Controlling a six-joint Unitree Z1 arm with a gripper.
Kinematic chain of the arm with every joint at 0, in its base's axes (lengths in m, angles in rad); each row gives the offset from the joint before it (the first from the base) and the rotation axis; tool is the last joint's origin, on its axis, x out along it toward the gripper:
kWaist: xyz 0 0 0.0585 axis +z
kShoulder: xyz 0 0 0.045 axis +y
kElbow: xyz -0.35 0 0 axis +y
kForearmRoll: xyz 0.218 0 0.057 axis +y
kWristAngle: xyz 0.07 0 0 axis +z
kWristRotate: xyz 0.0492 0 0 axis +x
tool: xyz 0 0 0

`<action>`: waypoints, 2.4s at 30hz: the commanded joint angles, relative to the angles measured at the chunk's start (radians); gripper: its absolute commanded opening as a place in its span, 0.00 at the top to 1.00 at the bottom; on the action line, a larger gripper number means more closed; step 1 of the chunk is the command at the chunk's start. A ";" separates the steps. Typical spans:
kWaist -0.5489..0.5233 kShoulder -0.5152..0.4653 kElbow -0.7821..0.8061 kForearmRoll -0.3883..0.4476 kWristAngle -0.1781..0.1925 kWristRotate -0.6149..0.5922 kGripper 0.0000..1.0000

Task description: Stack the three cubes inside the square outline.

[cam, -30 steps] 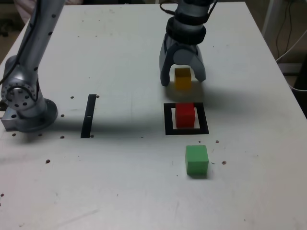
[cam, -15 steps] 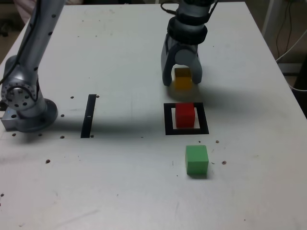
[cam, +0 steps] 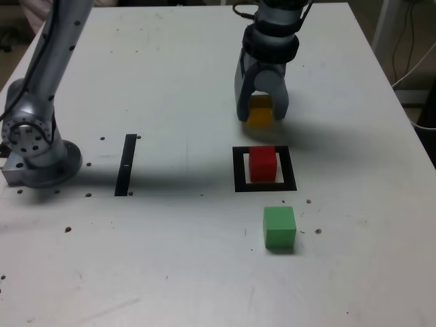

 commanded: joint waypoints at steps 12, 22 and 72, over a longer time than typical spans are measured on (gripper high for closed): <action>-0.113 -0.181 -0.036 0.107 0.021 -0.049 0.79; -0.301 -0.287 -0.023 0.151 -0.007 -0.169 0.80; -0.372 -0.132 -0.004 0.120 -0.044 -0.269 0.79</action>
